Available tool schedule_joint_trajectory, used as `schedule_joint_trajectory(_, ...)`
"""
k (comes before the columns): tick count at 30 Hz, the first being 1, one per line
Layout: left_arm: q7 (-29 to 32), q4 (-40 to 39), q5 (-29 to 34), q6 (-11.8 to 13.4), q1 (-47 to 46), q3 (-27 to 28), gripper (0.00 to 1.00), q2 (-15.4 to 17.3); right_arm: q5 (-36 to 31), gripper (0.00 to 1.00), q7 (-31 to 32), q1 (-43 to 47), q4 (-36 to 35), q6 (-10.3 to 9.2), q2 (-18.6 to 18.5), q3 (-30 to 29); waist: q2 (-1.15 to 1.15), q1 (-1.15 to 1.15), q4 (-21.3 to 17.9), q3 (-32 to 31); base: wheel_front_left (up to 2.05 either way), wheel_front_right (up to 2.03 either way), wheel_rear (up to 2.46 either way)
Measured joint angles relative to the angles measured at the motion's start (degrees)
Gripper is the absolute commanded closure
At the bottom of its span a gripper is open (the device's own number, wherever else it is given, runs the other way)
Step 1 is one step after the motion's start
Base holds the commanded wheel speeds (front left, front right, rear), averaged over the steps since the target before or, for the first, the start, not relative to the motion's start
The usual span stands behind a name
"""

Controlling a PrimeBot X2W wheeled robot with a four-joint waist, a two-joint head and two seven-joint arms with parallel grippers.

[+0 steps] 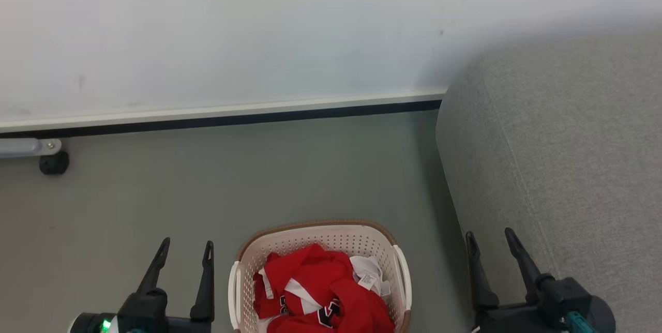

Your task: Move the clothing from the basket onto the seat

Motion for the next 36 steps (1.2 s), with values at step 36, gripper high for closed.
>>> schedule_joint_trajectory(36, 5.92, 23.1, 5.33, -7.04, -25.09, -12.3, 0.0, -4.0, -5.17, 0.0, -0.23, -19.78, -10.76, -0.57, -0.24, -3.09, 0.01, 0.01, -6.16, 27.71, 0.0, 0.0, 0.0)
